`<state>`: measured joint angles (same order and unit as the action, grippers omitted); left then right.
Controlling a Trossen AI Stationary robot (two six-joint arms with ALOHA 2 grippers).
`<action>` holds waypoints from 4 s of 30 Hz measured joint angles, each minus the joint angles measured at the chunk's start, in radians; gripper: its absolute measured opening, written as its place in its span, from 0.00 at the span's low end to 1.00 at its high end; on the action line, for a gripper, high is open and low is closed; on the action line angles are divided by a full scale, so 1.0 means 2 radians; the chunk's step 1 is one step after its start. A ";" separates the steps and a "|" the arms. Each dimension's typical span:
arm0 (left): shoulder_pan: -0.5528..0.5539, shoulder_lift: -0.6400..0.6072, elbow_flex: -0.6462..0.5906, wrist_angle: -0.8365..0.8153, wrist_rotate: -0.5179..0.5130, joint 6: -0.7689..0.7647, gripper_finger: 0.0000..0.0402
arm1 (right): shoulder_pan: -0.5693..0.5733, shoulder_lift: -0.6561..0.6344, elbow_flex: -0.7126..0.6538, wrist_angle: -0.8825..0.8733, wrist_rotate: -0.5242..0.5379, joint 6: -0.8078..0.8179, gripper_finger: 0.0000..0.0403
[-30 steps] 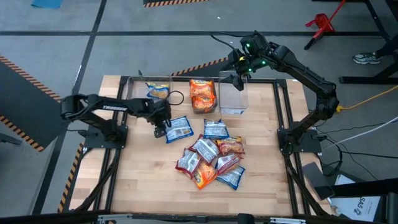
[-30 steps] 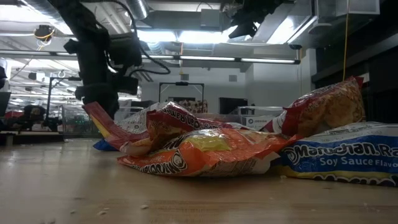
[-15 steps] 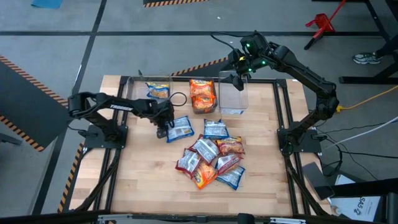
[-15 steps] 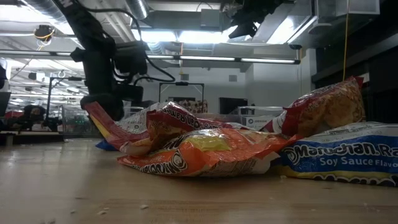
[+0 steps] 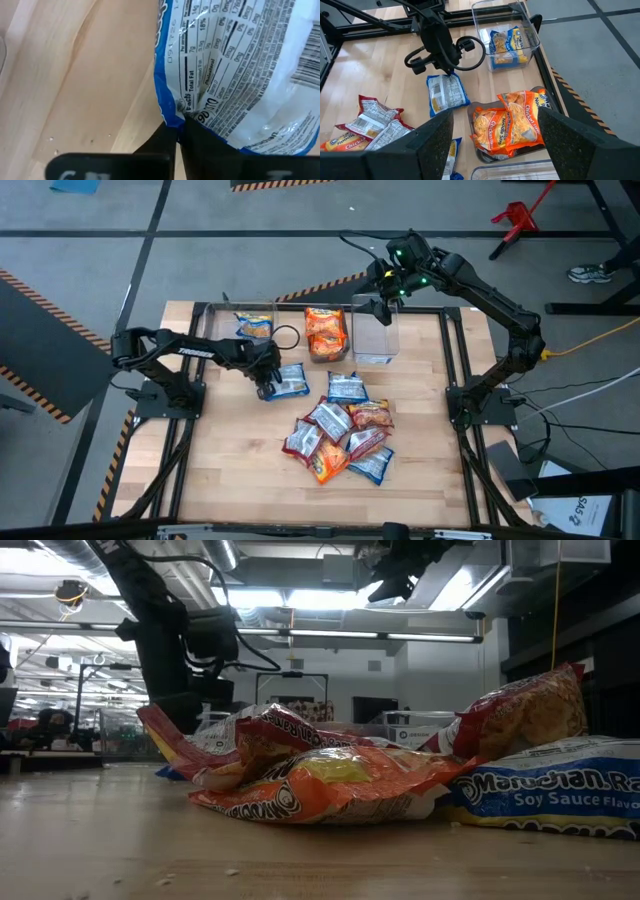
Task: Sort Maruchan noodles
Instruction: Put the blue noodle pack into the left transparent bin
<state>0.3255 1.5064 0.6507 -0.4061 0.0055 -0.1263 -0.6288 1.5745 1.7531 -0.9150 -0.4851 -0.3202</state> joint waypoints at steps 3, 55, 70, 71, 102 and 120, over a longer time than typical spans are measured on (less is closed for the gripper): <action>0.000 -0.001 0.012 -0.011 0.001 -0.019 0.01 | 0.000 0.000 0.000 0.000 0.000 0.000 0.69; 0.109 -0.255 0.233 -0.308 -0.245 -0.201 0.00 | 0.000 0.000 0.000 0.006 0.002 -0.026 0.69; 0.268 -0.243 0.225 -0.316 -0.124 -0.251 0.00 | 0.000 0.000 0.000 0.023 0.002 -0.024 0.69; 0.276 -0.238 0.225 -0.316 -0.113 -0.250 0.00 | 0.000 0.000 0.000 0.023 0.002 -0.025 0.69; 0.370 -0.139 0.224 -0.340 0.108 -0.237 0.00 | 0.000 0.000 0.000 0.023 0.002 -0.039 0.69; 0.388 -0.130 0.224 -0.338 0.098 -0.250 0.00 | 0.000 0.000 0.000 0.023 0.002 -0.041 0.69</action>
<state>1.1014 1.2471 1.0985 -1.0827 0.2010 -0.6266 -0.6289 1.5753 1.7527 -0.8692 -0.4816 -0.4015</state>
